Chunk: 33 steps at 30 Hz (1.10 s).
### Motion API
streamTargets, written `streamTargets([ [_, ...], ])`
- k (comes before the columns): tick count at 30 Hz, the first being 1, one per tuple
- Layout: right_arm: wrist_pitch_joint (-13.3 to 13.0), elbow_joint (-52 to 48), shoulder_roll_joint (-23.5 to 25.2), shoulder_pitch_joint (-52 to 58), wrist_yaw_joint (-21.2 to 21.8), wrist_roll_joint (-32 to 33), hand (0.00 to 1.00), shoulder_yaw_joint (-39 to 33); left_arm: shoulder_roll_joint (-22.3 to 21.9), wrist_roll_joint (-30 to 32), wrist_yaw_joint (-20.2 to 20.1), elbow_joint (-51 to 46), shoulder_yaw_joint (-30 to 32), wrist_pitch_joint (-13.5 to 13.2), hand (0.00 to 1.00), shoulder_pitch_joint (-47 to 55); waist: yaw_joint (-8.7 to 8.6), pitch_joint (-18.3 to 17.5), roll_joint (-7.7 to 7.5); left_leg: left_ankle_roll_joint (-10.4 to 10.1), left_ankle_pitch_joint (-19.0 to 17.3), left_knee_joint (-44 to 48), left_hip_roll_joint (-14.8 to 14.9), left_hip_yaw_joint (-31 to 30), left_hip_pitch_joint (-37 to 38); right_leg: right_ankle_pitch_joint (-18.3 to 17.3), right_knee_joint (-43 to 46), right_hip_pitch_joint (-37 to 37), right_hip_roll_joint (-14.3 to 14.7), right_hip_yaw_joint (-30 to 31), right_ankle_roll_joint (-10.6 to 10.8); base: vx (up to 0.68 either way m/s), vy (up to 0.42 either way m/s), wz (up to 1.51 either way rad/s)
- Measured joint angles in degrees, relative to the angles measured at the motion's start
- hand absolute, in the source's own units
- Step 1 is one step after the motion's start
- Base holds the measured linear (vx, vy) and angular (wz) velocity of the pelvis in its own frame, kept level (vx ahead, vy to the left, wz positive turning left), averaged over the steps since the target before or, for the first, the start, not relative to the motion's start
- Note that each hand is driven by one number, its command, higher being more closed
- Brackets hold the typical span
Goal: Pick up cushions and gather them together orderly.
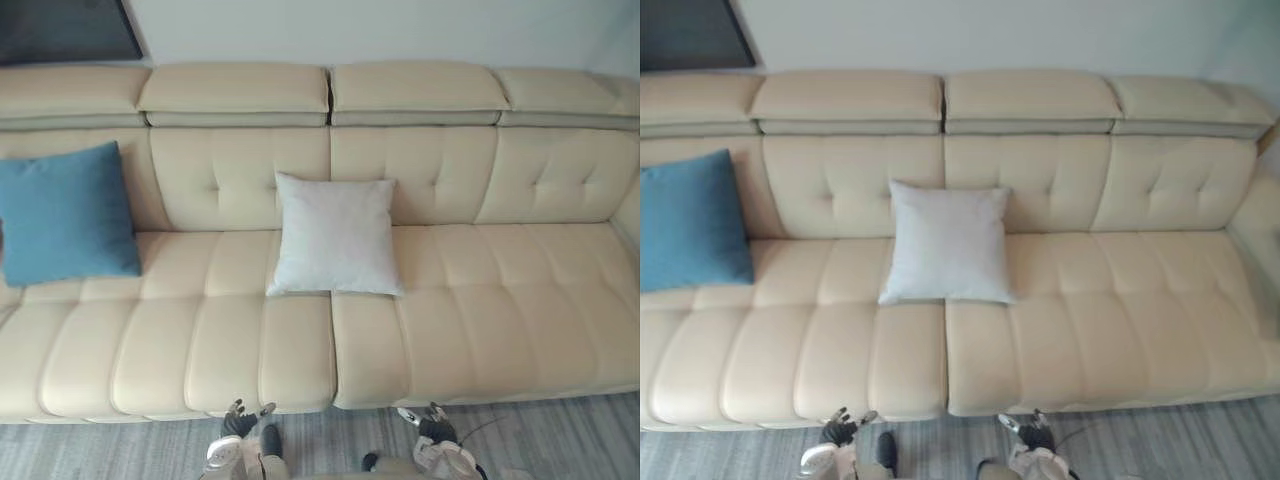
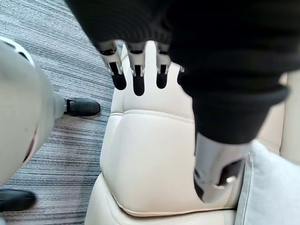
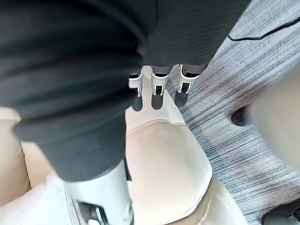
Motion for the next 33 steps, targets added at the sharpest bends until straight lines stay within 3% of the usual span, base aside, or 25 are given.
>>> streamTargets([
  [2, 0.1, 0.3, 0.0, -0.2, 0.0, 0.0, 0.00, 0.0, 0.8, 0.0, 0.1, -0.2, 0.7, 0.1, 0.00, 0.0, 0.36, -1.0, -1.84, -0.5, 0.3, 3.3, -0.6, -0.5, -2.5, 4.2, -1.4, 1.6, -2.2, 1.7, 1.7, -0.11, -0.242, 0.21],
  [3, 0.3, 0.6, -0.7, -1.8, 0.0, 0.0, 0.00, -0.4, -0.2, 0.0, 0.1, -0.1, 2.0, 0.5, 0.00, -0.5, 0.96, -1.4, -1.23, -0.6, 0.1, 4.7, 0.6, -0.8, -3.7, 2.6, -5.1, 2.7, -0.4, 1.1, 2.3, -0.18, -0.217, -0.23],
  [4, 0.2, 0.2, -3.0, -2.5, -0.5, 0.0, 0.00, -1.1, -2.6, 0.0, 0.5, 0.0, 1.6, 0.4, 0.00, -0.3, 2.27, -1.7, 3.24, -0.5, 0.5, 7.0, 2.8, -0.2, -5.7, -0.9, -16.4, 8.0, 2.5, 1.2, 0.5, -0.26, -0.228, -0.35],
  [5, 0.2, 0.2, -3.3, -2.6, -1.0, 0.1, 0.00, -1.2, -2.9, -0.1, 0.9, 0.2, 0.1, 0.3, 0.00, -0.7, 2.70, -1.4, 3.72, -1.6, 1.3, 7.3, 3.4, 0.2, -7.5, -3.2, -21.0, 8.7, 2.9, 0.7, -1.9, -0.31, -0.218, -0.32],
  [7, 0.2, 0.1, -3.0, -3.3, -1.3, 0.2, 0.00, -1.1, -2.9, -0.1, 1.0, 0.6, -0.5, 0.3, 0.00, -1.1, 2.89, -1.0, 4.93, -2.6, 3.8, 5.7, 4.6, -0.1, -9.2, -4.8, -26.6, 9.5, 4.1, -0.8, -4.3, -0.41, -0.183, 0.05],
  [8, 0.4, 1.6, -2.5, -2.3, -1.6, 0.1, 0.00, -1.1, -3.1, 0.2, 0.9, 1.0, -0.4, 0.3, 0.00, -1.6, 1.68, 1.0, 5.46, -3.1, -0.4, 3.6, 6.1, 0.8, -9.1, -4.3, -28.7, 10.1, 4.4, -5.3, -6.3, -0.51, -0.127, 0.44],
  [10, 0.8, 3.1, -3.3, -2.2, -1.9, 0.1, 0.00, -1.2, -2.4, 1.3, 0.9, 1.0, 0.0, 0.2, 0.00, -2.1, 1.43, 1.3, 4.04, -1.2, -3.3, 17.5, 3.8, 1.3, -9.0, -2.9, -30.3, 10.3, 1.4, -5.2, -5.8, -0.35, -0.033, 0.31],
  [11, 0.8, 3.2, -3.5, -2.2, -1.9, 0.1, 0.00, -1.1, -2.5, 1.3, 0.9, 1.2, 0.0, 0.2, 0.00, -2.0, 1.30, 1.3, 4.05, -1.1, -4.8, 18.1, 3.4, 1.4, -8.5, -2.7, -30.6, 10.3, 1.2, -5.0, -5.7, -0.20, 0.103, 0.10],
  [12, 0.8, 3.7, -3.3, -2.0, -1.9, 0.1, 0.00, -1.1, -2.6, 1.3, 0.8, 1.6, 0.2, 0.3, 0.00, -2.3, 0.48, 1.0, 4.46, -2.1, -8.5, 18.5, 3.2, 0.8, -8.4, -0.1, -32.0, 9.2, 1.0, -5.4, -4.8, -0.13, 0.096, 0.02],
  [13, 0.8, 3.8, -3.1, -2.0, -1.9, 0.1, 0.00, -1.1, -2.5, 1.3, 0.8, 1.3, 0.4, 0.3, 0.00, -2.5, 0.66, 1.0, 4.31, -2.7, -9.2, 20.9, 3.5, 0.5, -9.4, 0.4, -32.0, 8.6, 0.9, -5.4, -4.9, -0.19, 0.222, -0.53],
  [14, 0.8, 4.3, -2.0, -2.4, -1.7, 0.1, 0.00, -2.2, -2.5, 1.2, 0.8, 1.1, 3.1, 0.4, 0.00, -3.2, 1.69, 1.5, 3.11, -2.0, -15.3, 35.1, 4.1, -0.1, -10.7, 1.8, -32.3, 7.9, -0.4, -3.8, -3.9, -0.10, 0.210, -0.97],
  [15, 0.9, 4.4, -1.2, -1.6, -1.6, 0.1, 0.00, -3.4, -2.6, 1.2, 0.8, 2.3, 3.7, 0.6, 0.00, -2.6, 1.47, 0.9, 3.29, -2.4, -17.9, 40.3, 4.5, 0.0, -7.8, 3.8, -34.9, 9.6, -0.6, -2.3, -2.7, -0.04, 0.284, -0.98],
  [16, 0.9, 3.8, -0.9, -0.9, -1.7, 0.0, 0.00, -4.5, -3.3, 1.2, 0.7, 3.1, 4.0, 0.6, 0.00, -2.1, 0.53, -0.8, 4.17, -3.9, -20.6, 34.9, 3.8, 0.1, -5.3, 5.4, -37.3, 10.5, -0.3, -1.8, -1.7, 0.05, 0.200, -0.43],
  [17, 0.9, 3.6, -1.2, -0.7, -1.6, 0.0, 0.00, -5.2, -3.4, 1.2, 0.7, 3.4, 3.8, 0.7, 0.00, -2.0, -0.35, -2.0, 4.57, -3.8, -21.7, 31.1, 2.9, 0.5, -4.3, 6.4, -38.6, 10.3, -0.4, -1.7, -1.3, 0.04, 0.203, 0.08],
  [18, 1.5, 4.1, -0.7, -0.7, -1.5, 0.0, 0.00, -6.0, -3.0, 1.2, 0.7, 3.3, 2.6, 1.0, 0.00, -2.6, -1.22, -2.8, 3.05, -3.5, -21.9, 23.3, 0.4, 0.8, -2.0, 7.4, -40.3, 9.3, -1.1, -1.9, -1.5, -0.04, 0.154, 0.17],
  [19, 2.2, 6.2, -0.6, -0.4, -1.3, -0.2, 0.00, -6.4, -2.4, 1.2, 0.6, 3.5, 1.7, 1.3, 0.00, -2.7, -1.16, -2.4, 1.48, -2.5, -19.5, 19.4, -1.1, 1.4, -0.6, 8.4, -41.4, 9.5, -0.9, -1.9, -1.5, -0.05, 0.107, 0.14],
  [21, 2.5, 6.5, -0.5, -0.1, -1.5, -1.2, 0.00, -8.3, -2.3, 1.2, 0.5, 3.4, 1.8, 1.5, 0.00, -2.3, -0.89, -2.7, 1.08, -2.2, -18.6, 17.8, -1.8, 1.3, 0.4, 8.8, -42.7, 10.9, 0.2, -2.5, -2.1, -0.04, 0.024, -0.04],
  [24, 2.5, 6.4, -0.4, 1.6, -1.6, -2.1, 0.00, -10.2, -1.7, 1.3, 0.1, 4.5, 1.8, 1.7, 0.00, -1.5, -0.99, -2.9, 1.59, -1.8, -16.5, 12.9, -3.6, 1.6, 3.9, 9.0, -43.2, 12.0, -0.5, -1.6, -2.1, -0.13, 0.033, -0.07],
  [26, 2.6, 6.5, -0.6, 2.3, -1.6, -2.1, 0.00, -10.9, -1.5, 1.4, -0.2, 4.6, 1.8, 1.7, 0.00, -1.0, -1.14, -3.3, 1.68, -1.7, -12.6, 5.8, -4.9, 1.6, 6.9, 8.8, -43.0, 11.4, -0.8, -1.6, -2.4, -0.12, -0.027, 0.01],
  [30, 2.7, 6.6, -1.0, 2.4, -1.6, -2.1, 0.00, -12.0, -1.5, 1.8, -0.5, 5.7, 1.8, 1.8, 0.00, -0.6, -1.30, -3.5, 2.72, -1.9, -8.5, -1.9, -5.2, 1.5, 10.0, 9.2, -43.5, 11.0, 0.2, -1.9, -2.9, -0.06, -0.036, 0.01],
  [32, 2.7, 6.6, -1.0, 2.4, -1.6, -2.1, 0.00, -12.2, -1.5, 2.0, -0.5, 5.9, 1.8, 1.7, 0.00, -0.4, -1.29, -3.6, 2.79, -2.1, -7.8, -3.6, -4.9, 1.5, 11.1, 9.4, -44.1, 11.7, 0.9, -1.9, -3.0, -0.02, -0.021, -0.02],
  [33, 2.8, 7.0, -0.6, 2.0, -1.4, -2.1, 0.00, -12.8, -0.5, 2.2, -1.4, 6.8, 2.1, 1.8, 0.00, -0.6, -1.25, -3.0, 1.90, -2.0, -8.0, -4.0, -5.2, 0.9, 13.0, 10.3, -46.0, 13.9, 1.0, -1.1, -2.7, 0.00, 0.000, 0.00],
])
